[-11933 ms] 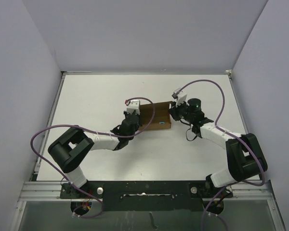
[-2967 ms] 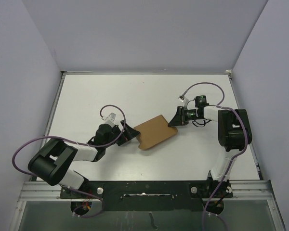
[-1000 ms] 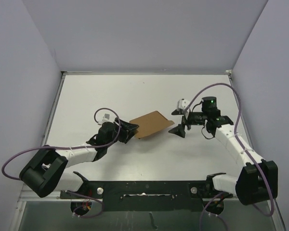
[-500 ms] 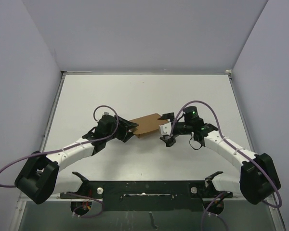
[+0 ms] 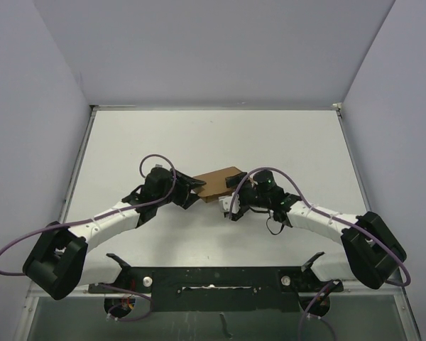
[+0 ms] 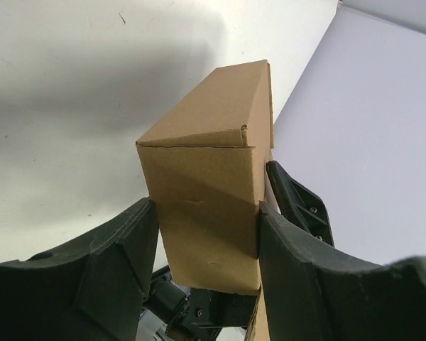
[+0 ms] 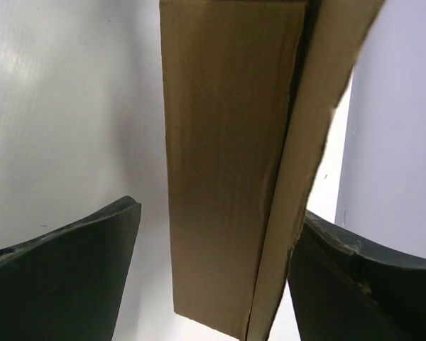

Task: Fold the paper box

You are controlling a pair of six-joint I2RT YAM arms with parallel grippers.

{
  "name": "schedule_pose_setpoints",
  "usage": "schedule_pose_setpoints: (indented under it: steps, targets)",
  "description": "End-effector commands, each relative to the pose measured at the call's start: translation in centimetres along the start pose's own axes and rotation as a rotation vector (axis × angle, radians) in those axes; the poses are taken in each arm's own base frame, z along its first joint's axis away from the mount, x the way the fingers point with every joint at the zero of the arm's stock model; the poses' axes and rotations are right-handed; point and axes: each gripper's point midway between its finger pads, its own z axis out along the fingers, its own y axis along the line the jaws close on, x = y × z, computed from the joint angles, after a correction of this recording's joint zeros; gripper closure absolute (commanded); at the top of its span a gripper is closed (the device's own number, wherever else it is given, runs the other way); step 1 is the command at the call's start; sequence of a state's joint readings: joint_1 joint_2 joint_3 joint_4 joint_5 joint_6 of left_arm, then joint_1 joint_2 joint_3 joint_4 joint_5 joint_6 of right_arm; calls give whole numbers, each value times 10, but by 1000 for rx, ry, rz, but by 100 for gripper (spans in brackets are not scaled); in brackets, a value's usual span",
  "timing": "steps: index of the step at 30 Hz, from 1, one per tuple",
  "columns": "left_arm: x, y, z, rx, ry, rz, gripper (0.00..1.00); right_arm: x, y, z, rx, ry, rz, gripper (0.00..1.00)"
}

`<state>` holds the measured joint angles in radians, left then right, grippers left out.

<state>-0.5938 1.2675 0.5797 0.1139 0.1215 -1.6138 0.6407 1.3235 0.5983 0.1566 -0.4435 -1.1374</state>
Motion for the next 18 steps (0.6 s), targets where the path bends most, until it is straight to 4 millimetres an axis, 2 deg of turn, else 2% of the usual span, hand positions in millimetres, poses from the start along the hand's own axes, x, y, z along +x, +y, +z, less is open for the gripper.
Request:
schedule_pose_setpoints:
  steps: [1, 6, 10, 13, 18]
  targets:
    - [1, -28, -1, 68, 11, -6, 68, -2, -36, -2, 157, 31, -87, 26]
    - [1, -28, -1, 71, 12, -9, 67, -1, -39, -3, 184, 41, -94, 43]
    - [1, -28, -2, 75, 9, -14, 64, -2, -41, -4, 193, 39, -87, 54]
    - [1, -32, -3, 94, 11, -15, 60, -4, -42, -5, 198, 33, -78, 57]
    - [-1, -40, -10, 129, -2, -13, 26, -6, -46, -8, 215, 24, -49, 58]
